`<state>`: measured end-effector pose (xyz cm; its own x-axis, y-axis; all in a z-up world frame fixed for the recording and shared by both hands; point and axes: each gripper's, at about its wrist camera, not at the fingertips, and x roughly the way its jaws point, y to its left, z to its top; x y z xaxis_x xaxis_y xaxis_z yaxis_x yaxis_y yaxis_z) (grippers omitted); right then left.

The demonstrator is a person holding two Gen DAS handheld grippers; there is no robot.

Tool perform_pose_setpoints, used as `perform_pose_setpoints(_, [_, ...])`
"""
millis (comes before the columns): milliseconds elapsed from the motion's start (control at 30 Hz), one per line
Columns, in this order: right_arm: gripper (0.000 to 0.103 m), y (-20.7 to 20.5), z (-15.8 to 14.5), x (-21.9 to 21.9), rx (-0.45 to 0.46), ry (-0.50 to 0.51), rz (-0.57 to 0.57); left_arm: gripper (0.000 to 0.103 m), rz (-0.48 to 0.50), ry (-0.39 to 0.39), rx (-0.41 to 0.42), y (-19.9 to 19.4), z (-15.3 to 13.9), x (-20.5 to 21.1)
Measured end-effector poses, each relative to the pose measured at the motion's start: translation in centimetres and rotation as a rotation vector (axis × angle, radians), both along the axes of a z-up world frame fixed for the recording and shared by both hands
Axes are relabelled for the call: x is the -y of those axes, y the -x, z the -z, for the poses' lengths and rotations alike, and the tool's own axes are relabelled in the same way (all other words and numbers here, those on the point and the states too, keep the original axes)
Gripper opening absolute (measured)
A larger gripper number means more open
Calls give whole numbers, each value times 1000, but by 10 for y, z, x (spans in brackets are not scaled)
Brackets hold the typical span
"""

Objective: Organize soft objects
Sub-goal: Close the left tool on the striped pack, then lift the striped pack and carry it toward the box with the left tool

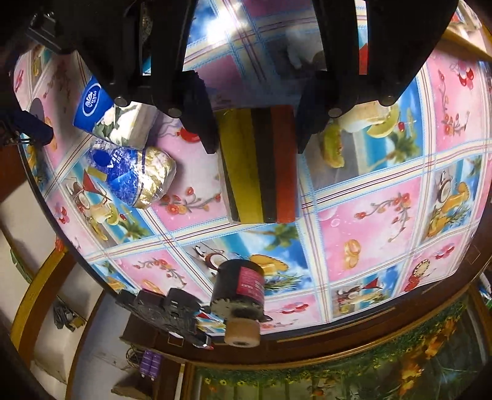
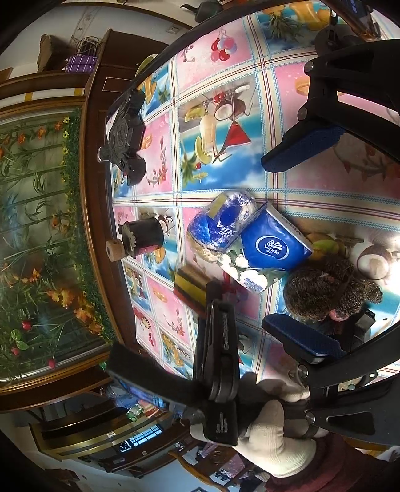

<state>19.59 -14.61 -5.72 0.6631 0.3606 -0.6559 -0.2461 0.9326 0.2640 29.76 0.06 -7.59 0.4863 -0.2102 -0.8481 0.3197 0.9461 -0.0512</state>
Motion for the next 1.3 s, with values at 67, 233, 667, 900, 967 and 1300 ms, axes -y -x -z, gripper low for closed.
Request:
perform_pose_setpoints(67, [94,0,0,0,-1,3,1,47,-10,23,9,5,-5,-5])
perform_pose_setpoints(233, [94,-2,1,0,-4,8,4,47,-40,86,42,24,-24,-18])
perform_pose_setpoints(667, [94,-1,3,-4,-1,27,3,47,-91,220,161,113,-81,-58])
perform_pose_setpoints(900, [94,0,2,-2,-2,23,4,47,-124,286,179,164,-88,-75])
perform_pose_setpoints(967, [94,0,3,-2,-3,24,3,47,-135,295,184,175,-87,-78])
perform_pose_setpoints(1300, [94,-2,6,-6,-13,40,-2,47,-174,343,202,211,-77,-88])
